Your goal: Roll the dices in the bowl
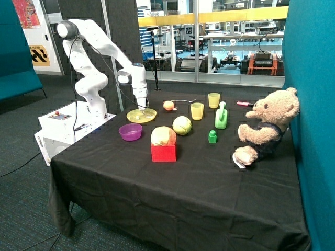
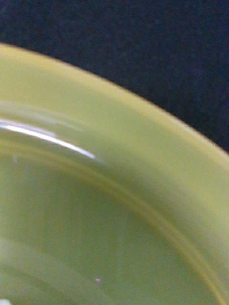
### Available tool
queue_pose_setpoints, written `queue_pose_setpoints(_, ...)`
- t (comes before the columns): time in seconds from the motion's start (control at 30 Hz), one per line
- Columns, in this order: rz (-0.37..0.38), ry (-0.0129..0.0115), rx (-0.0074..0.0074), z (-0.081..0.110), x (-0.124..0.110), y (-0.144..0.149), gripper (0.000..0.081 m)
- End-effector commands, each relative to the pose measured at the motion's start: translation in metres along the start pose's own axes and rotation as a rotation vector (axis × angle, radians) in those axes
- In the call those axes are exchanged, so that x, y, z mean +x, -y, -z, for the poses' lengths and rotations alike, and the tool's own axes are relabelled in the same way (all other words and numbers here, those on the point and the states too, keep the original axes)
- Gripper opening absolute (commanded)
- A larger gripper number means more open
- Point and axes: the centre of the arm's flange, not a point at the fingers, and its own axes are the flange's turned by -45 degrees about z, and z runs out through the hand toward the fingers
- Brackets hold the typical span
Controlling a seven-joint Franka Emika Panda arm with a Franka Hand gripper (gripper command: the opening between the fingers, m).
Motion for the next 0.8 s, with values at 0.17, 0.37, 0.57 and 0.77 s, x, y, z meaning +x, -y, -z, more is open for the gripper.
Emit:
queue_pose_setpoints(0.17, -0.015, 0.0009, -0.0001, -0.008, 0.004, -0.004, 0.0338)
queue_pose_setpoints(0.37, -0.018, 0.0009, -0.0001, -0.010, 0.006, -0.007, 0.0321)
queue_pose_setpoints(0.57, -0.025, 0.0009, -0.0001, -0.010, 0.006, -0.009, 0.0262)
queue_pose_setpoints(0.77, -0.044, 0.0009, -0.0001, -0.007, 0.008, -0.014, 0.0006)
